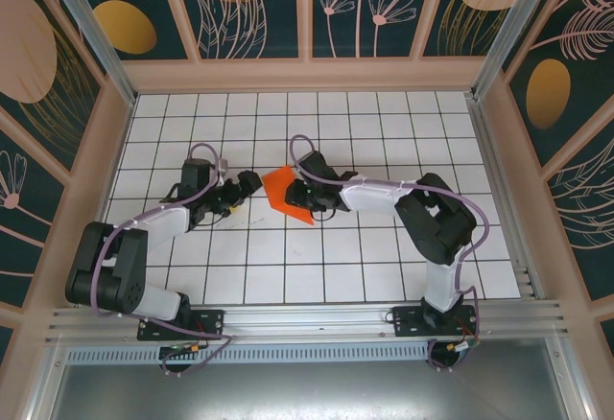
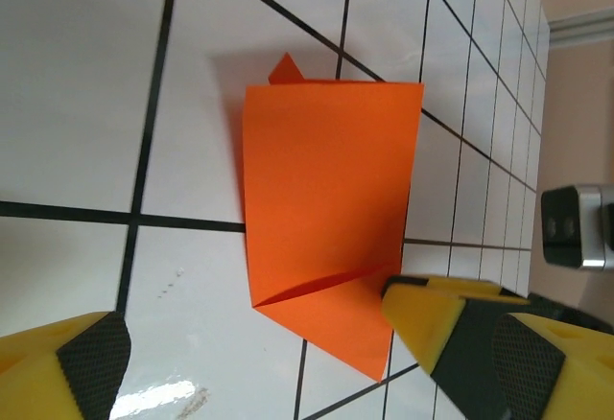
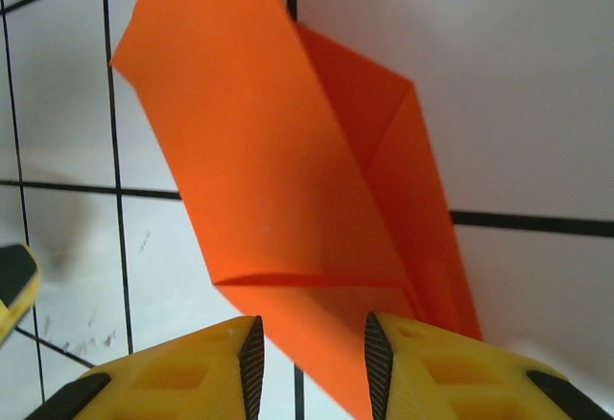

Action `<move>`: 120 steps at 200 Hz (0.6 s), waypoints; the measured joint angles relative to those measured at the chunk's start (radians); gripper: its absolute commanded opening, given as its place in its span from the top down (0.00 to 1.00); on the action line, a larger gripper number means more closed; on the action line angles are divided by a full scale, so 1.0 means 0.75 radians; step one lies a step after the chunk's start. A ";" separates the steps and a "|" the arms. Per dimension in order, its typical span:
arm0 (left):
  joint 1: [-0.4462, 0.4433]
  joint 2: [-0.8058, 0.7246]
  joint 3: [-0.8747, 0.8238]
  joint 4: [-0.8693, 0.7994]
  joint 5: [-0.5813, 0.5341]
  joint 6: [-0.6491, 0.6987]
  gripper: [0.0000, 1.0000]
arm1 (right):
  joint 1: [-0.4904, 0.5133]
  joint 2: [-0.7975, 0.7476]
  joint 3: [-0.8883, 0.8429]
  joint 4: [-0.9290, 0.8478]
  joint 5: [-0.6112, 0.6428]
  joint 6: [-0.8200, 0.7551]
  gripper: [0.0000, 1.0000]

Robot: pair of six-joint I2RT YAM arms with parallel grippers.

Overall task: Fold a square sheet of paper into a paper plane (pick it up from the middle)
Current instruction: Fold the wing for the fifth time at the center of the table.

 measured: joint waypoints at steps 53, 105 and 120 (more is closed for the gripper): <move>-0.055 0.057 0.040 0.003 0.033 -0.001 0.06 | -0.040 0.047 -0.002 0.031 -0.036 0.036 0.67; -0.082 0.149 0.057 0.010 0.083 -0.019 0.17 | -0.071 0.051 -0.072 0.110 -0.105 0.070 0.68; -0.092 0.163 0.064 0.010 0.095 -0.028 0.22 | -0.084 0.049 -0.096 0.146 -0.133 0.072 0.68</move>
